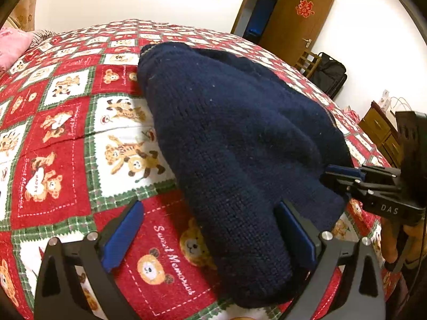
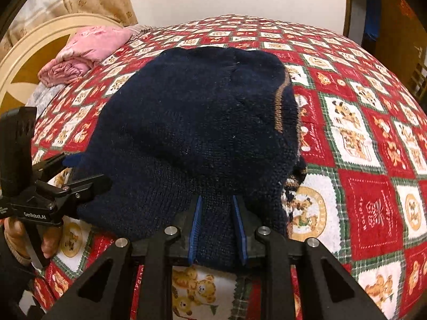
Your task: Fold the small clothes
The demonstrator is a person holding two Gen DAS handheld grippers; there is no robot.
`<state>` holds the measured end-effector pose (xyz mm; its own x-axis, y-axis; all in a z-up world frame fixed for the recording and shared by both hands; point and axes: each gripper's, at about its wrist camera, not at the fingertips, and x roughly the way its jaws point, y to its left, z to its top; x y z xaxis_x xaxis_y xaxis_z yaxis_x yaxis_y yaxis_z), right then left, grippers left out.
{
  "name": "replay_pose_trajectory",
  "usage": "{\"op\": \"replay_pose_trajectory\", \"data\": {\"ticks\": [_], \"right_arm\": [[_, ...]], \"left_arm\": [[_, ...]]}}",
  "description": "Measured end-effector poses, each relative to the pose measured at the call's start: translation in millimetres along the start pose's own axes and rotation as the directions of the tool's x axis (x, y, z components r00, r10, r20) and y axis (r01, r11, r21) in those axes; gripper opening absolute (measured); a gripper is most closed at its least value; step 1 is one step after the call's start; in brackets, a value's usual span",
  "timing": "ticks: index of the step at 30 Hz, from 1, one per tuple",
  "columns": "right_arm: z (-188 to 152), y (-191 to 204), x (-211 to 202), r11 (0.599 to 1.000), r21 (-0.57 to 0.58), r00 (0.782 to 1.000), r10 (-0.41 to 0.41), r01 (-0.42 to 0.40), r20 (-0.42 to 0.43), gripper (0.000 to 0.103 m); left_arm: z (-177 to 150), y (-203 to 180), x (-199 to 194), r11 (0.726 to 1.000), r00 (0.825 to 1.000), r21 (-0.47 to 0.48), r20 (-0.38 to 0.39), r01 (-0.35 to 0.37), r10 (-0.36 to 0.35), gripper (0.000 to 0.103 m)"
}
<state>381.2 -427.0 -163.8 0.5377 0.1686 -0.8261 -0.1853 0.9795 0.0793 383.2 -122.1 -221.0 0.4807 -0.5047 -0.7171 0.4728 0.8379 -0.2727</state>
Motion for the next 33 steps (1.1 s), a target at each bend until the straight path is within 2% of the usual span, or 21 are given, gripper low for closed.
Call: {"op": "replay_pose_trajectory", "data": {"ticks": [5, 7, 9, 11, 12, 13, 14, 16, 17, 18, 19, 21, 23, 25, 26, 27, 28, 30, 33], "right_arm": [[-4, -5, -4, 0.999, -0.006, 0.999, 0.041, -0.041, 0.006, 0.025], [-7, -4, -14, 0.997, 0.012, 0.997, 0.077, -0.078, 0.024, 0.025], [-5, -11, -34, 0.996, 0.024, 0.991, 0.082, -0.085, 0.103, 0.027], [1, -20, -51, 0.995, 0.04, 0.977, 0.079, -0.089, 0.198, 0.036], [7, -24, -52, 0.993, 0.057, 0.974, 0.09, -0.104, 0.207, 0.04], [12, -27, -47, 0.991, 0.07, 0.976, 0.1, -0.115, 0.192, 0.041], [17, -29, -37, 0.991, 0.074, 0.982, 0.099, -0.112, 0.16, 0.041], [22, -31, -8, 0.996, 0.071, 0.997, 0.056, -0.059, 0.051, 0.041], [22, -33, 0, 0.996, 0.074, 0.998, 0.046, -0.048, 0.03, 0.041], [21, -35, 1, 0.995, 0.078, 0.998, 0.053, -0.056, 0.039, 0.041], [22, -37, -1, 0.995, 0.077, 0.998, 0.061, -0.064, 0.033, 0.041], [21, -40, -7, 0.993, 0.073, 0.995, 0.092, -0.095, 0.034, 0.041], [19, -49, -19, 0.985, 0.067, 0.985, 0.152, -0.158, 0.076, 0.041], [25, -62, -29, 0.98, 0.087, 0.977, 0.168, -0.18, 0.13, 0.042], [31, -74, -32, 0.972, 0.125, 0.972, 0.177, -0.197, 0.157, 0.049], [35, -84, -32, 0.96, 0.161, 0.965, 0.202, -0.228, 0.165, 0.057], [40, -95, -31, 0.942, 0.208, 0.958, 0.23, -0.264, 0.174, 0.059], [50, -113, -24, 0.903, 0.292, 0.944, 0.268, -0.315, 0.191, 0.06], [61, -126, -6, 0.864, 0.361, 0.936, 0.309, -0.351, 0.17, 0.06]], "left_arm": [[0, -3, -3, 0.999, 0.999, 0.007, 0.004, -0.035, 0.035, 0.102], [0, -5, -19, 0.998, 0.995, 0.002, 0.076, -0.066, 0.065, 0.102], [1, -4, -37, 0.999, 0.989, -0.009, 0.141, -0.052, 0.053, 0.102], [7, -4, -56, 0.999, 0.975, -0.028, 0.221, -0.015, 0.021, 0.103], [12, -5, -58, 0.999, 0.972, -0.029, 0.233, -0.027, 0.033, 0.103], [20, -7, -56, 0.998, 0.973, -0.027, 0.223, -0.054, 0.059, 0.103], [31, -9, -45, 0.996, 0.98, -0.021, 0.181, -0.084, 0.086, 0.103], [44, -9, -16, 0.986, 0.982, -0.014, 0.088, -0.164, 0.165, 0.103], [47, -7, 4, 0.971, 0.971, 0.007, 0.028, -0.238, 0.238, 0.103], [47, -6, 16, 0.963, 0.963, 0.022, -0.009, -0.269, 0.269, 0.103], [46, -2, 26, 0.97, 0.969, 0.019, -0.04, -0.244, 0.245, 0.103], [42, 5, 21, 0.979, 0.978, -0.005, -0.031, -0.206, 0.206, 0.103], [41, 8, 9, 0.985, 0.985, -0.008, -0.011, -0.172, 0.171, 0.103], [43, 11, -3, 0.988, 0.988, -0.021, 0.025, -0.153, 0.154, 0.103], [46, 15, -9, 0.991, 0.991, -0.035, 0.041, -0.129, 0.131, 0.103], [50, 18, -11, 0.992, 0.992, -0.051, 0.045, -0.113, 0.115, 0.103], [54, 23, -12, 0.992, 0.994, -0.072, 0.041, -0.102, 0.105, 0.103], [65, 29, -8, 0.99, 0.996, -0.119, 0.027, -0.079, 0.082, 0.103], [78, 37, 3, 0.984, 0.997, -0.162, 0.013, -0.078, 0.081, 0.103]]}}
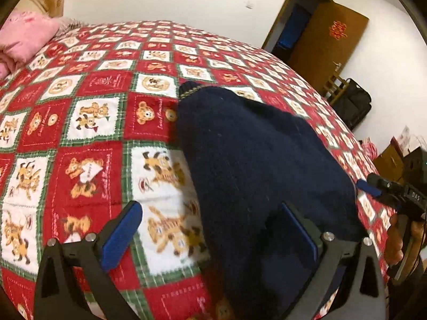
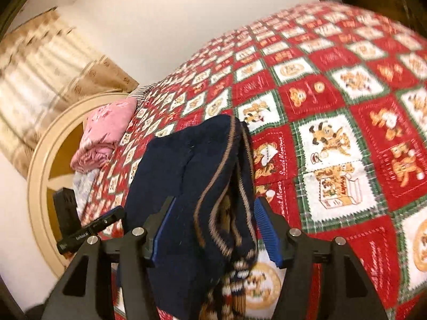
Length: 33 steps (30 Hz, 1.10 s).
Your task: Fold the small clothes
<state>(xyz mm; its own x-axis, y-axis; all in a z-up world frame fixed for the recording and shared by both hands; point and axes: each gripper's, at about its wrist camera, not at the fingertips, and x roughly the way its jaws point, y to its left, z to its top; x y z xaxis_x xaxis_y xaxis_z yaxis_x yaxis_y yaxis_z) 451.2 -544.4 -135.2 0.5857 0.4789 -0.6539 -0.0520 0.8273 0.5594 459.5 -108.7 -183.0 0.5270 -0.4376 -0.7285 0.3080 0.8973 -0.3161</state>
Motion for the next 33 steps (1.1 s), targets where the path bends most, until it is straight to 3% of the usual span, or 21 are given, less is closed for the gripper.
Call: {"op": "replay_pose_trajectory", "data": {"ticks": [8, 14, 26, 33], "right_arm": [[6, -28, 47, 0.99, 0.133, 0.993, 0.062, -0.048, -0.097, 0.06], [8, -38, 67, 0.976, 0.184, 0.986, 0.133, -0.112, -0.106, 0.062], [15, -20, 93, 0.988, 0.128, 0.982, 0.108, -0.089, -0.156, 0.062], [13, -17, 102, 0.989, 0.119, 0.984, 0.103, -0.085, -0.148, 0.053]], "left_arm": [[9, 0, 30, 0.997, 0.997, -0.061, -0.06, 0.053, -0.057, 0.103], [15, 1, 47, 0.993, 0.991, -0.08, -0.093, 0.092, -0.1, 0.103], [11, -1, 56, 0.992, 0.99, -0.052, -0.073, 0.118, -0.122, 0.103], [8, -2, 57, 0.992, 0.992, -0.031, -0.045, 0.119, -0.12, 0.103]]}}
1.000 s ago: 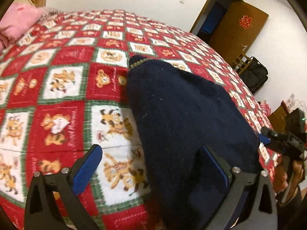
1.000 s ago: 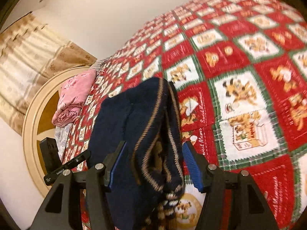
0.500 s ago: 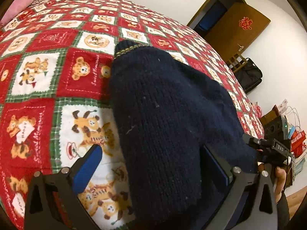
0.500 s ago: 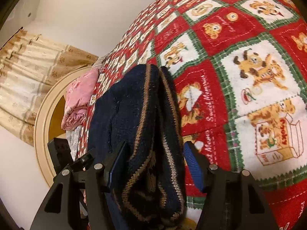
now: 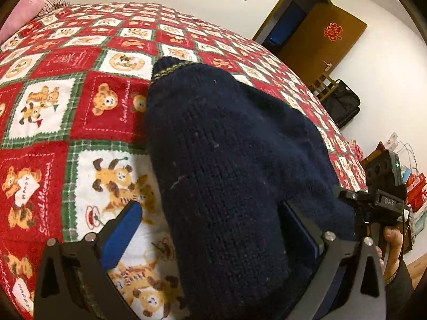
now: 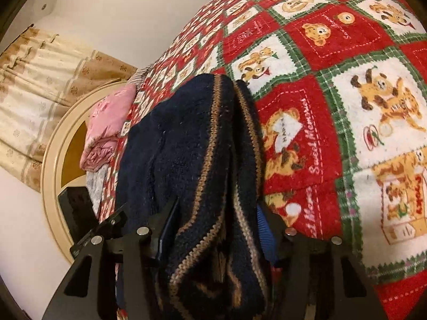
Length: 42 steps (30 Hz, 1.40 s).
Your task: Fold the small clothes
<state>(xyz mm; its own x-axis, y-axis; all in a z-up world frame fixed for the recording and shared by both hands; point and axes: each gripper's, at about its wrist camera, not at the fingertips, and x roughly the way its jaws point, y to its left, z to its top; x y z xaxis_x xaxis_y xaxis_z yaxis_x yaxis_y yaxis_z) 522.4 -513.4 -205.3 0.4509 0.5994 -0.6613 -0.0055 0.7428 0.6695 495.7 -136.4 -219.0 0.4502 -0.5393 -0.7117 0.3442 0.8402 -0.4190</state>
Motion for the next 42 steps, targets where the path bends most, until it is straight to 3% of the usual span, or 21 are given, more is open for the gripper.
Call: {"op": "replay_pose_trajectory", "data": {"ticks": [3, 4, 6, 13, 19, 20, 21, 25, 28, 30, 31, 32, 33, 38, 40, 42], "right_arm": [[-2, 11, 0, 0.999, -0.038, 0.999, -0.036, 0.037, 0.005, 0.042], [-5, 14, -2, 0.998, -0.048, 0.999, -0.038, 0.038, 0.013, 0.041], [-8, 17, -3, 0.997, -0.059, 0.998, -0.054, 0.056, 0.035, 0.04], [-18, 35, -21, 0.987, -0.109, 0.988, -0.103, 0.115, 0.112, 0.033], [-23, 50, -35, 0.99, -0.104, 0.986, -0.075, 0.091, 0.15, 0.028], [-24, 53, -37, 0.991, -0.103, 0.985, -0.068, 0.085, 0.158, 0.019], [-26, 55, -40, 0.992, -0.1, 0.984, -0.061, 0.078, 0.166, 0.018], [-31, 65, -41, 0.994, -0.098, 0.987, -0.032, 0.047, 0.155, 0.017], [-33, 73, -31, 0.991, -0.126, 0.993, -0.029, 0.043, 0.11, 0.018], [-32, 78, -27, 0.981, -0.16, 0.989, -0.088, 0.106, 0.116, 0.023], [-31, 79, -26, 0.975, -0.173, 0.985, -0.12, 0.141, 0.126, 0.028], [-29, 76, -23, 0.977, -0.17, 0.989, -0.112, 0.128, 0.1, 0.046], [-27, 71, -19, 0.984, -0.143, 0.993, -0.095, 0.104, 0.066, 0.056], [-19, 52, -7, 0.987, -0.149, 0.996, -0.065, 0.056, -0.054, 0.056], [-13, 39, 1, 0.992, -0.125, 0.995, -0.025, 0.012, -0.101, 0.056], [-8, 26, 10, 0.994, -0.07, 0.986, 0.069, -0.08, -0.153, 0.056]], "left_arm": [[1, -3, 0, 1.0, 1.0, 0.014, -0.003, -0.01, 0.01, 0.101], [2, -4, 0, 1.0, 1.0, 0.018, -0.009, 0.007, -0.007, 0.088], [3, -8, -4, 0.998, 0.999, 0.032, -0.015, 0.045, -0.045, 0.077], [1, -35, -15, 0.989, 0.996, 0.123, 0.045, -0.082, 0.077, 0.046], [-2, -46, -38, 0.983, 0.989, 0.12, 0.075, -0.138, 0.13, 0.039], [-3, -49, -46, 0.982, 0.987, 0.121, 0.085, -0.145, 0.135, 0.039], [-4, -51, -52, 0.981, 0.986, 0.123, 0.095, -0.148, 0.136, 0.039], [-13, -59, -83, 0.983, 0.985, 0.121, 0.118, -0.138, 0.124, 0.038], [-21, -63, -99, 0.981, 0.983, 0.136, 0.136, -0.141, 0.122, 0.038], [-25, -61, -99, 0.975, 0.981, 0.148, 0.132, -0.164, 0.145, 0.038], [-26, -59, -96, 0.974, 0.981, 0.149, 0.122, -0.169, 0.151, 0.038], [-28, -54, -91, 0.974, 0.981, 0.144, 0.111, -0.175, 0.16, 0.038], [-28, -47, -86, 0.975, 0.981, 0.128, 0.099, -0.18, 0.168, 0.038], [-33, 0, -75, 0.995, 0.995, -0.026, 0.043, -0.093, 0.094, 0.038], [-37, 4, -75, 0.997, 0.996, -0.03, 0.048, -0.073, 0.074, 0.038], [-42, 2, -74, 0.997, 0.995, -0.008, 0.064, -0.077, 0.077, 0.038]]}}
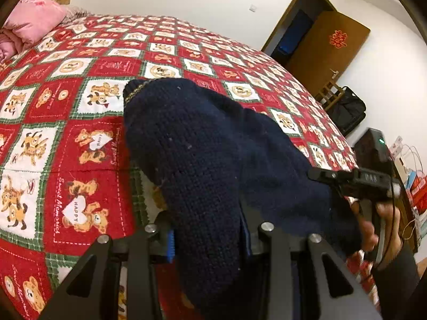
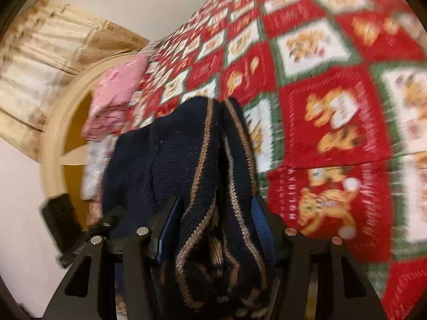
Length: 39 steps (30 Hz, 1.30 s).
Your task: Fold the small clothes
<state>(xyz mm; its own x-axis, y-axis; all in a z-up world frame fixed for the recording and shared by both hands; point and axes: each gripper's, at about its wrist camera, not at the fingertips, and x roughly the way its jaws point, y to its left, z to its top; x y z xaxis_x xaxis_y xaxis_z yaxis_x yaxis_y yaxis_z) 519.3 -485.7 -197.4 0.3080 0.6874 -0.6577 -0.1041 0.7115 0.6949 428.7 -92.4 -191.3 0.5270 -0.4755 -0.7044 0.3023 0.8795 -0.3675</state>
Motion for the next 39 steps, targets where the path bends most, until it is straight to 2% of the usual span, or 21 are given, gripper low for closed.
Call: {"op": "replay_pose_trajectory", "data": {"ticks": [2, 5, 8, 9, 11, 14, 16, 17, 18, 24, 27, 28, 29, 30, 32, 35, 37, 39], "right_arm": [[3, -9, 8, 0.996, 0.028, 0.997, 0.08, -0.08, -0.013, 0.056], [8, -9, 20, 0.994, 0.012, 0.993, 0.113, -0.113, -0.024, 0.056], [9, -2, 24, 0.994, -0.019, 0.994, 0.104, -0.104, -0.04, 0.055], [7, -1, 23, 0.994, -0.025, 0.994, 0.103, -0.104, -0.042, 0.045], [3, 4, 24, 0.996, -0.016, 0.995, 0.092, -0.092, -0.039, 0.038], [-4, 22, 14, 0.998, -0.055, 0.998, 0.044, -0.042, 0.034, 0.032], [-7, 33, 4, 0.995, -0.056, 0.994, 0.083, -0.079, 0.078, 0.028], [-8, 41, -1, 0.994, -0.065, 0.992, 0.09, -0.084, 0.09, 0.02], [-10, 48, -5, 0.994, -0.073, 0.99, 0.094, -0.087, 0.102, 0.017], [-24, 89, -7, 0.99, -0.141, 0.994, 0.044, -0.028, 0.105, 0.016], [-24, 90, 5, 0.988, -0.152, 0.996, 0.015, -0.002, 0.087, 0.023], [-24, 87, 8, 0.988, -0.153, 0.997, -0.008, 0.021, 0.083, 0.03], [-22, 84, 13, 0.99, -0.14, 0.997, -0.02, 0.029, 0.069, 0.056], [-19, 80, 18, 0.993, -0.119, 0.999, -0.018, 0.023, 0.044, 0.07], [-15, 77, 21, 0.991, -0.125, 0.999, -0.037, 0.041, 0.033, 0.07], [-5, 70, 28, 0.992, -0.129, 0.999, 0.0, -0.004, -0.036, 0.07], [1, 65, 38, 0.99, -0.136, 0.995, 0.011, -0.024, -0.099, 0.07], [2, 55, 55, 0.99, -0.118, 0.981, 0.05, -0.073, -0.187, 0.07]], "left_arm": [[-4, -2, 1, 1.0, 1.0, 0.017, 0.008, -0.01, 0.01, 0.039], [-6, 1, 6, 1.0, 1.0, 0.007, 0.014, 0.001, -0.001, 0.039], [-5, 4, 8, 1.0, 1.0, -0.005, 0.023, 0.014, -0.014, 0.04], [-5, 3, 8, 1.0, 1.0, -0.002, 0.028, 0.014, -0.013, 0.04], [-6, 2, 8, 1.0, 0.999, -0.001, 0.037, 0.01, -0.009, 0.04], [-6, 2, 5, 1.0, 0.999, -0.024, 0.039, 0.006, -0.005, 0.039], [-4, 3, -2, 0.998, 0.999, -0.061, 0.041, 0.018, -0.016, 0.038], [-3, 4, -9, 0.996, 0.999, -0.078, 0.047, 0.031, -0.027, 0.037], [-4, 2, -15, 0.996, 0.998, -0.079, 0.054, 0.036, -0.031, 0.037], [-12, -14, -65, 0.999, 0.994, -0.035, 0.107, 0.036, -0.032, 0.037], [-21, -14, -77, 1.0, 0.994, 0.004, 0.113, -0.012, 0.012, 0.037], [-23, -8, -75, 1.0, 0.995, -0.004, 0.102, -0.011, 0.011, 0.037], [-24, -1, -71, 1.0, 0.997, -0.014, 0.082, -0.01, 0.011, 0.037], [-26, 7, -65, 0.999, 0.998, -0.035, 0.062, -0.016, 0.018, 0.037], [-33, 28, -55, 0.995, 0.999, -0.095, 0.031, -0.006, 0.009, 0.037], [-42, 50, -50, 0.982, 0.998, -0.176, 0.034, 0.066, -0.061, 0.037], [-45, 53, -49, 0.981, 0.996, -0.176, 0.047, 0.084, -0.077, 0.037], [-47, 50, -49, 0.984, 0.995, -0.155, 0.056, 0.086, -0.078, 0.038]]}}
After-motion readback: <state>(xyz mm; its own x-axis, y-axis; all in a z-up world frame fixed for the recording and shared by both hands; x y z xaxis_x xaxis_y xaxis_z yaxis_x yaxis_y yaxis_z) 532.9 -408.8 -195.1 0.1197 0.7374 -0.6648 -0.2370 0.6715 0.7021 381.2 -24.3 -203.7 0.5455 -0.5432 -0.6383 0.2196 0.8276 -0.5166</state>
